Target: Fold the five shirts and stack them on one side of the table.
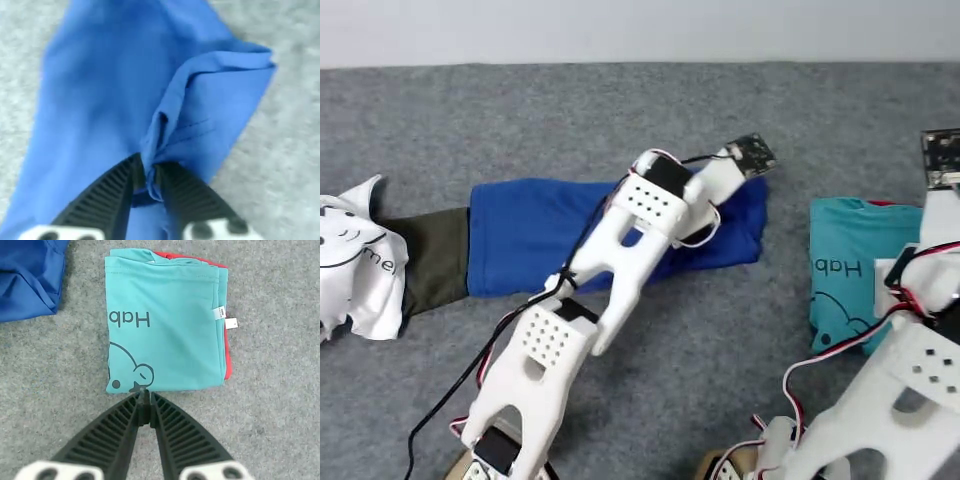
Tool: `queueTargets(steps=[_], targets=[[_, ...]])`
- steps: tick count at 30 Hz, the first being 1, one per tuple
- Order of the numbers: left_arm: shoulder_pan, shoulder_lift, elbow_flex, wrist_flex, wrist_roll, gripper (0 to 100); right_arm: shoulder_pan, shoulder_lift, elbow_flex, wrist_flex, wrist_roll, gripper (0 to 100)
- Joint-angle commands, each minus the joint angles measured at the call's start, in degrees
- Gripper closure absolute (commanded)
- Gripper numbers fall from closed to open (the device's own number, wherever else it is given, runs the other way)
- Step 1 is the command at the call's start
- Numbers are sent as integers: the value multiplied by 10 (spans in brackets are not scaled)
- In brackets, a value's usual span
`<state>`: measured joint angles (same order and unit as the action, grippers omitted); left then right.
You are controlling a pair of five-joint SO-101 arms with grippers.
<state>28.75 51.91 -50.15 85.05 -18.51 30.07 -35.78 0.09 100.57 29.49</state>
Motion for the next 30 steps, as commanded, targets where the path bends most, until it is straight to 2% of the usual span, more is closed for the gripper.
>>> queueTargets(steps=[1, 5, 8, 14, 18, 25, 30], targets=[[-30, -4, -21, -37, 16, 863, 6, -7, -3, 22, -6, 983], [-54, -2, -21, -68, 4, 834, 6, -7, -3, 22, -6, 983], [-60, -1, -16, -69, -30, 834, 6, -7, -3, 22, -6, 983], [-79, -3, -19, -65, -53, 836, 6, -10, -3, 22, -6, 983], [-76, -28, -71, 4, -53, 837, 6, -13, -3, 22, -6, 983], [-26, -57, -216, 157, -51, 838, 5, -12, -3, 23, -7, 983], [-4, -84, -167, 156, -42, 838, 5, -9, -3, 23, -7, 983]])
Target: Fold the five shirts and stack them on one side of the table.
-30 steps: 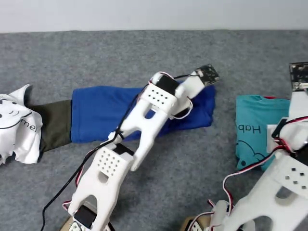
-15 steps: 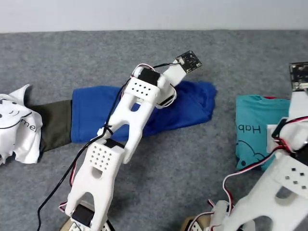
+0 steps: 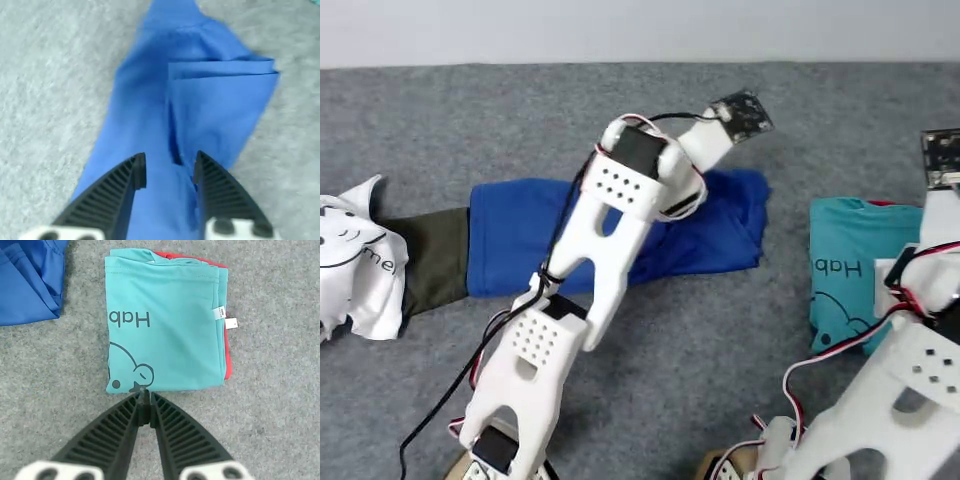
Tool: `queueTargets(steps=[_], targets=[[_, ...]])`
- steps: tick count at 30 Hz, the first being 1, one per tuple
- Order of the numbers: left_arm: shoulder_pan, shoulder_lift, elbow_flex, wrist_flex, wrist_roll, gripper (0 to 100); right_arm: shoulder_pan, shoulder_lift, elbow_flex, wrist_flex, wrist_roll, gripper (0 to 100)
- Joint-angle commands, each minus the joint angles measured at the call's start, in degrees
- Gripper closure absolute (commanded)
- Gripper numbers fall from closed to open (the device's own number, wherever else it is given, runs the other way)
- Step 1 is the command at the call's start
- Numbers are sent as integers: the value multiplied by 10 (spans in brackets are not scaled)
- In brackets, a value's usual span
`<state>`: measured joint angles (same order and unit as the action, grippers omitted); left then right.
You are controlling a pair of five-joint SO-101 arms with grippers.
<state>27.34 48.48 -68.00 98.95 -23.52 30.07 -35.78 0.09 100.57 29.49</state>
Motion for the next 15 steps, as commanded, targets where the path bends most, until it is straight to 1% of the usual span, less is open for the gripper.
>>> queueTargets(steps=[1, 5, 8, 11, 15], targets=[[17, -56, 34, 18, 8, 838, 5, -10, -3, 23, -7, 983], [34, -85, 155, 16, 5, 838, 5, -9, -3, 23, -7, 983], [31, -94, 223, 14, 4, 838, 5, -8, -3, 22, -7, 983], [5, -80, 249, -4, 3, 838, 5, -7, -3, 22, -7, 983], [-55, -34, 249, -64, -19, 838, 5, -7, 16, 21, -7, 983]])
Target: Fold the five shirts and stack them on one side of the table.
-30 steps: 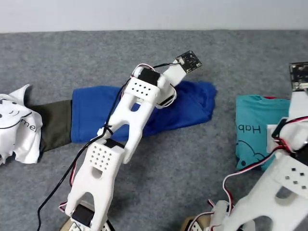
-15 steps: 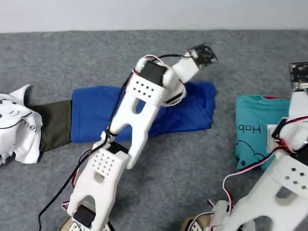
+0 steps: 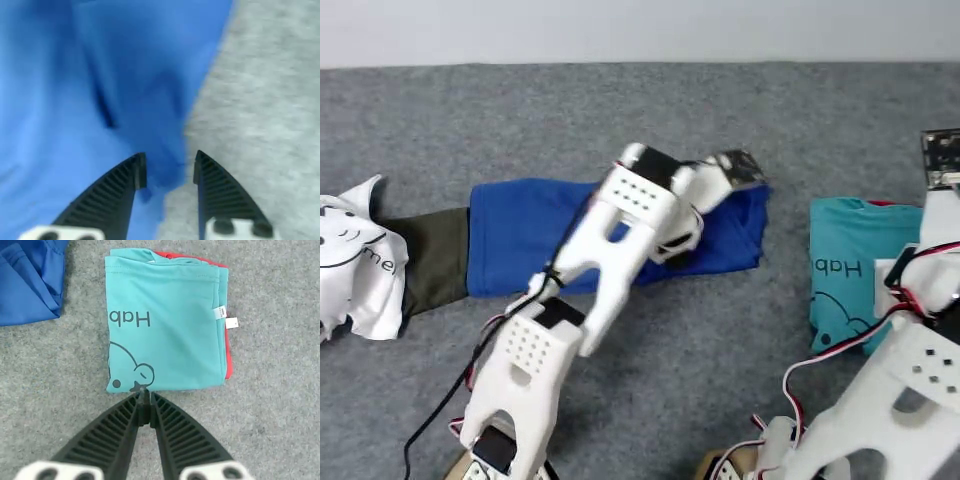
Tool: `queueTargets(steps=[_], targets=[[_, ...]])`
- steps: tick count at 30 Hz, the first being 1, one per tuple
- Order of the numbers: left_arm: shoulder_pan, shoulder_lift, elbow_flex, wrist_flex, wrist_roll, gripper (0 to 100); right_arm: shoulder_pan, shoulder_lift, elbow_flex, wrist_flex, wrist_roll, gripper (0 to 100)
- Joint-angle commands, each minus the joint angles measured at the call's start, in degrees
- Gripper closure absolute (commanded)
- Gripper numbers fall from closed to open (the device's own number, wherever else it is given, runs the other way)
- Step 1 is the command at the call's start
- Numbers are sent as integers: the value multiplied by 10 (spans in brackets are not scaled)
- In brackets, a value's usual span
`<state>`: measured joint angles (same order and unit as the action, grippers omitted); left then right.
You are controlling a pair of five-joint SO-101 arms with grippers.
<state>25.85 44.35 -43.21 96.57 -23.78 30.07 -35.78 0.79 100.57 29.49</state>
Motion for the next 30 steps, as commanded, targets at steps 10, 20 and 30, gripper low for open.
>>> queueTargets(steps=[10, 20, 30], targets=[[-85, 81, -20, -98, -22, 871, 5, -14, 42, 18, -7, 983], [-71, 84, -216, 25, -21, 874, 5, -14, 42, 20, -7, 983], [-91, 47, -271, 41, 39, 874, 7, -14, 43, 22, -6, 983]])
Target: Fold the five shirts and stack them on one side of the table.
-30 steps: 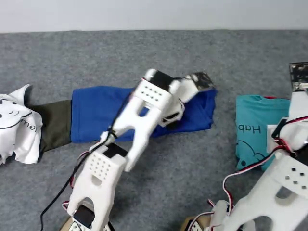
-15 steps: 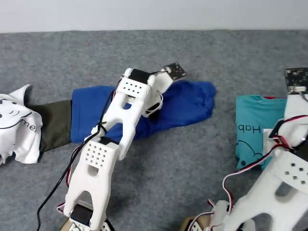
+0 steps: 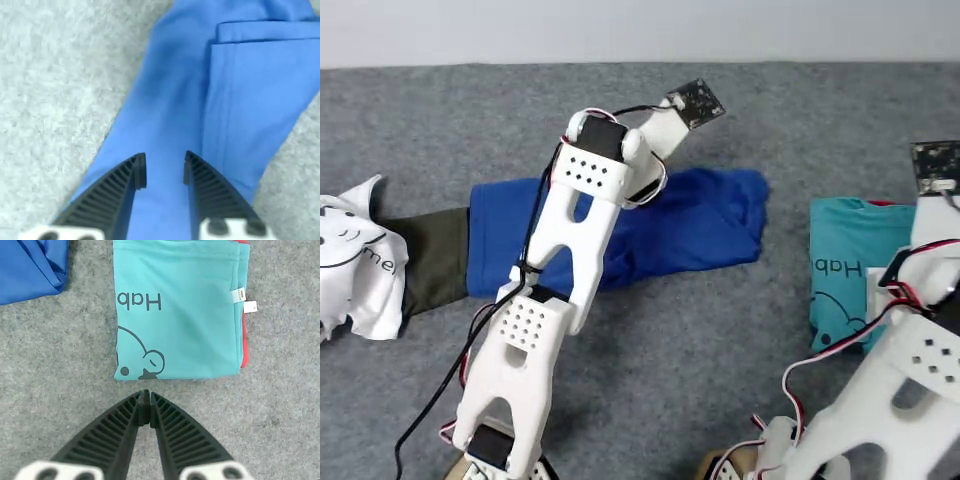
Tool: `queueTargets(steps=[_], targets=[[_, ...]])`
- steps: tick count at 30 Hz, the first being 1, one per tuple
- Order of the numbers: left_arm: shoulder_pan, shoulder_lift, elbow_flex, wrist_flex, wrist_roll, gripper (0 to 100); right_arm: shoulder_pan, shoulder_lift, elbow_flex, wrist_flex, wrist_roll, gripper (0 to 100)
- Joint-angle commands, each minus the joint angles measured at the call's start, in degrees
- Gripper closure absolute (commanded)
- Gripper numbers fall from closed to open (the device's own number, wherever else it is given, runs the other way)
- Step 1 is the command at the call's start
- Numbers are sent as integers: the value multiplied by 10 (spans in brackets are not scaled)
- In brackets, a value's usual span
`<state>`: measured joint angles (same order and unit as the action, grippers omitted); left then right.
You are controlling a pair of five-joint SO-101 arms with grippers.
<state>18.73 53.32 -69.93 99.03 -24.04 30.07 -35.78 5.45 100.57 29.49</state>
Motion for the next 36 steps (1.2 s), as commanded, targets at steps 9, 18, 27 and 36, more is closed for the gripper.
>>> queueTargets(steps=[9, 18, 27, 36], targets=[[-147, -227, 272, 17, 142, 934, 5, -14, -2, 22, -6, 983], [-325, -226, 377, 9, 171, 796, 5, -7, -1, 22, -4, 983], [-391, -127, 327, -7, 169, 797, 5, -7, -1, 21, -3, 983], [-492, -16, 245, -15, 135, 798, 5, -7, -1, 21, -2, 983]])
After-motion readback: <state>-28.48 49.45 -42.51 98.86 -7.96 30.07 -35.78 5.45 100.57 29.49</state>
